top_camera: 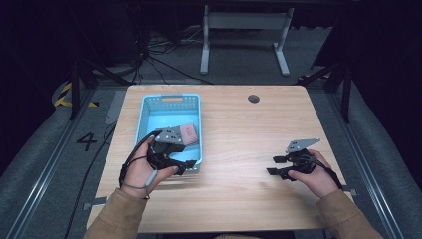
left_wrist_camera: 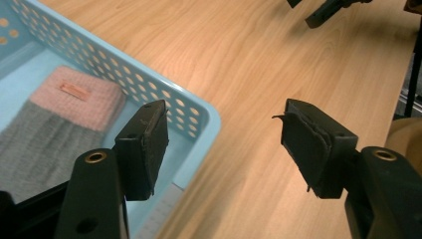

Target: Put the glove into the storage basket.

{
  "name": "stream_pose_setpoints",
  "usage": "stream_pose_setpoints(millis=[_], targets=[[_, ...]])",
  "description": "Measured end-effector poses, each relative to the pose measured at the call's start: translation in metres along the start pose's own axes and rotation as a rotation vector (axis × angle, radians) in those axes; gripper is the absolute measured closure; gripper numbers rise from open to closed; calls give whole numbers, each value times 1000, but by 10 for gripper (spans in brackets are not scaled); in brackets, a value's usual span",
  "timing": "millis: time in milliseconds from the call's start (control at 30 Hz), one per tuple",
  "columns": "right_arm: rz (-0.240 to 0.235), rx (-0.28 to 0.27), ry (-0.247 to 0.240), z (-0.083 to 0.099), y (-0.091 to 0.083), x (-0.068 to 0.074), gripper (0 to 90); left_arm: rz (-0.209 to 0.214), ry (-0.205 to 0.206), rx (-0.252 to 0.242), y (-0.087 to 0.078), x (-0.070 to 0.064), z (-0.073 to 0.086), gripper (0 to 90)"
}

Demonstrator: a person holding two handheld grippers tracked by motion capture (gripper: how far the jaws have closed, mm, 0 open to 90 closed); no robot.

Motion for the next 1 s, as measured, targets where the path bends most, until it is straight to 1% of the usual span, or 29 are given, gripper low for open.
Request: stream_pose_setpoints(millis=[33,67,133,167,200,233,267,333,433,533,567,600,633,667,733,867,900,967,1000], targets=[[-1,2,-1,1,0,0,433,-3,2,-1,0,-3,2,357],[0,2,-2,1,0,0,432,-7,9,3,1,-9,6,355],[1,0,0,2,0,0,430,-4,9,-4,1,-11,8,351],[2,-1,-1,2,0,0,429,2,3,-30,0,-14,12,351],[3,-5,-2,2,1,0,426,3,-12,-43,0,-15,14,354],[2,-6,-5,3,1,1,425,2,-12,-30,1,-16,15,345],[3,-7,-8,3,2,1,424,1,1,-17,1,-17,17,336],[4,-3,-12,4,3,2,422,-1,-12,-23,2,-18,21,336],[3,-2,-18,5,5,3,416,-2,-18,-25,5,-21,26,327],[8,3,-23,7,6,2,413,-4,-23,-23,12,-25,33,323],[8,3,-23,7,6,2,413,-4,-23,-23,12,-25,33,321],[8,1,-21,7,6,2,410,-6,-24,-34,16,-27,37,320],[8,-1,-19,8,6,2,410,-6,-24,-34,16,-27,37,319],[8,-1,-19,8,6,2,410,-9,-38,-43,19,-28,41,319],[12,1,-22,9,7,2,406,-26,-57,-39,27,-30,51,311],[13,-1,-26,10,8,1,403,-35,-63,-46,33,-33,57,305],[15,-4,-28,10,8,1,400,-42,-60,-51,37,-36,61,300],[15,-5,-29,11,8,1,399,-50,-59,-51,38,-37,62,298],[14,-5,-32,11,9,2,398,-52,-66,-53,43,-39,66,286]])
Point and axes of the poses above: each handheld gripper's, and its own axes: y roughly forward along the jaws, z roughly out of its underside, x roughly to its left, the point moved 1 cm from there along y, roughly forward along the jaws, and after that the axes turned 13 degrees about y, right-handed, at the moved point
